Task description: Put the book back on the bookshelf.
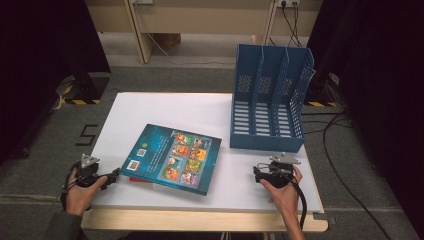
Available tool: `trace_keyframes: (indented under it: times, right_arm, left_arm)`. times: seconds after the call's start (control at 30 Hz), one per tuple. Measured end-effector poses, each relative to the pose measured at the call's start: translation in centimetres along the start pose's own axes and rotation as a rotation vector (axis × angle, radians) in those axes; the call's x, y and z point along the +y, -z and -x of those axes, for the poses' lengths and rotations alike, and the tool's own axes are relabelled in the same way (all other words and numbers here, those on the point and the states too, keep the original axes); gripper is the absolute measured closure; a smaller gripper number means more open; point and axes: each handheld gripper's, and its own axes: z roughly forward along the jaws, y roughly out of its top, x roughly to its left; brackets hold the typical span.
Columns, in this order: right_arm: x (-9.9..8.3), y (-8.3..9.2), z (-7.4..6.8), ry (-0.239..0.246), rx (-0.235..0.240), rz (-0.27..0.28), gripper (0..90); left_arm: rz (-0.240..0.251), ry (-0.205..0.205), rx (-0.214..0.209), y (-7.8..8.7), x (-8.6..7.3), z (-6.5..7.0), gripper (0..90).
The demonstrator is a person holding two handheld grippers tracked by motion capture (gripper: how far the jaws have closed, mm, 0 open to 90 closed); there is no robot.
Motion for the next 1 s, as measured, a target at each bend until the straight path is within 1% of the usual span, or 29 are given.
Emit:
trace_keyframes:
  times: [0.07, 0.17, 0.23, 0.3, 0.37, 0.4, 0.47, 0.5, 0.57, 0.63, 0.67, 0.73, 0.8, 0.83, 0.9, 0.97, 1.0]
  right_arm:
    - [-0.1, 0.2, -0.2, 0.010, 0.016, 0.004, 17.5]
    - [-0.2, 0.6, -0.8, 0.017, 0.041, 0.005, 17.7]
    - [-0.2, 0.8, -1.1, 0.025, 0.054, 0.015, 17.6]
    - [-0.1, 0.9, -1.4, 0.013, 0.074, 0.018, 17.2]
    - [0.0, 1.0, -1.8, -0.001, 0.103, 0.027, 17.1]
    - [0.0, 1.0, -2.0, -0.002, 0.115, 0.031, 17.1]
    - [0.1, 1.1, -2.5, 0.004, 0.131, 0.036, 17.0]
    - [0.1, 1.2, -2.8, -0.002, 0.148, 0.035, 16.7]
    - [0.2, 1.3, -3.3, 0.005, 0.174, 0.036, 15.6]
    - [0.4, 1.5, -3.7, 0.015, 0.200, 0.051, 15.9]
    - [0.5, 1.6, -4.0, 0.012, 0.208, 0.058, 16.2]
    - [0.6, 1.7, -4.5, 0.009, 0.228, 0.063, 16.2]
    - [0.6, 1.7, -5.1, -0.011, 0.264, 0.069, 16.4]
    - [0.6, 1.7, -5.3, -0.013, 0.285, 0.070, 16.7]
    - [0.7, 1.5, -6.0, -0.006, 0.301, 0.071, 17.8]
    - [0.8, 1.3, -6.7, 0.015, 0.314, 0.061, 18.0]
    - [0.8, 1.2, -7.1, 0.018, 0.325, 0.058, 18.3]
  left_arm:
    - [-0.005, 0.003, -0.004, 0.0, 0.1, 0.0, 15.5]
    - [-0.016, 0.011, -0.010, 0.1, 0.2, -0.2, 15.7]
    - [-0.011, 0.023, 0.000, 0.2, 0.2, -0.5, 15.7]
    - [0.000, 0.042, 0.012, 0.4, 0.3, -0.8, 15.7]
    - [0.014, 0.064, 0.015, 0.6, 0.5, -1.0, 16.0]
    - [0.023, 0.071, 0.014, 0.6, 0.5, -1.1, 16.1]
    - [0.013, 0.089, -0.003, 0.7, 0.7, -1.3, 16.1]
    - [0.010, 0.088, -0.010, 0.8, 0.9, -1.3, 16.2]
    - [0.017, 0.066, -0.002, 1.1, 1.2, -1.1, 16.3]
    - [0.032, 0.066, -0.008, 1.4, 1.5, -0.9, 16.3]
    - [0.040, 0.063, -0.006, 1.5, 1.7, -0.9, 16.3]
    - [0.049, 0.065, -0.022, 1.8, 1.9, -0.7, 16.3]
    - [0.059, 0.067, -0.039, 2.1, 2.2, -0.3, 16.2]
    - [0.064, 0.068, -0.052, 2.2, 2.3, -0.1, 16.2]
    - [0.073, 0.070, -0.091, 2.3, 2.6, 0.4, 16.7]
    - [0.074, 0.067, -0.126, 2.4, 2.8, 0.9, 17.9]
    - [0.068, 0.065, -0.152, 2.3, 2.9, 1.2, 18.7]
